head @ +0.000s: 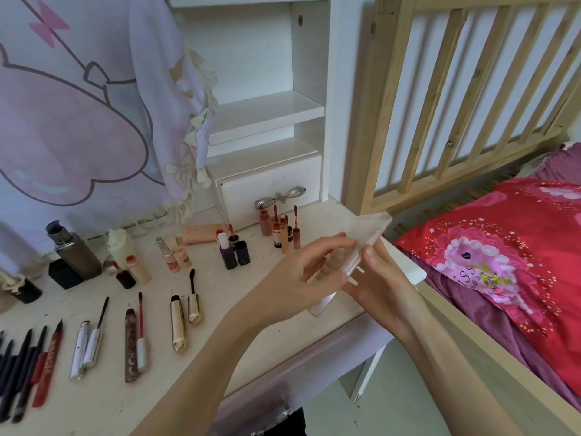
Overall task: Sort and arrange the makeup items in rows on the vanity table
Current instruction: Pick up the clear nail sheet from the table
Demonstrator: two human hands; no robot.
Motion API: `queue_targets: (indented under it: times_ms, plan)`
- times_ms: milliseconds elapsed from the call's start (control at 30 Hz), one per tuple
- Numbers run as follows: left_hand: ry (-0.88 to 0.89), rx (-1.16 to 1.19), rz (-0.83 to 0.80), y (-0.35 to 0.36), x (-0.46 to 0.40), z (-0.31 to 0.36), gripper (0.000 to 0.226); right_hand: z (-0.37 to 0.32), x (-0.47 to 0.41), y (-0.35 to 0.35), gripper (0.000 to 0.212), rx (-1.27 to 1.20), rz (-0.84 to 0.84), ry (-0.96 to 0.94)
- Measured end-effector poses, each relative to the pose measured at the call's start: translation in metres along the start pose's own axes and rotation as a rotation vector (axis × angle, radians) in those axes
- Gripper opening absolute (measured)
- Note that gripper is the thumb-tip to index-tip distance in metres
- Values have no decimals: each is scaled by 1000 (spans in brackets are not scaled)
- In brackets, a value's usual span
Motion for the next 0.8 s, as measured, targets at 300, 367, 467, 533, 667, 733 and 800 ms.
queue_targets:
  times_ms: [300,367,467,533,667,733,800]
  plan:
    - [-39,-137,-10,4,-10,0,43,2,2,-11,91,41,-3,-38]
    - [-38,-121,-5,5,-11,0,42,2,2,-15,86,60,-6,-44]
    - [-33,-121,-1,7,-12,-1,41,3,2,-20,79,81,-15,-44]
    - [-39,-110,14,6,-15,-3,42,3,3,-23,79,71,-23,-42]
    - [-40,-118,-44,-3,-25,-4,42,5,3,-28,78,26,-19,-52]
    - [-58,-139,-77,-8,-36,-6,40,4,1,-32,79,-21,5,-47]
    - [-58,-194,-69,-13,-50,-7,35,3,0,-37,73,-102,36,-37]
Point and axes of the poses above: each hand's wrist, its own x-axis away from the middle knuckle, its own y-axis out of the palm, z = x × y, the point moved 2 cm from there along -x, towards the middle knuckle, and after that the axes turned 15 degrees about y, right-handed, at the moved point
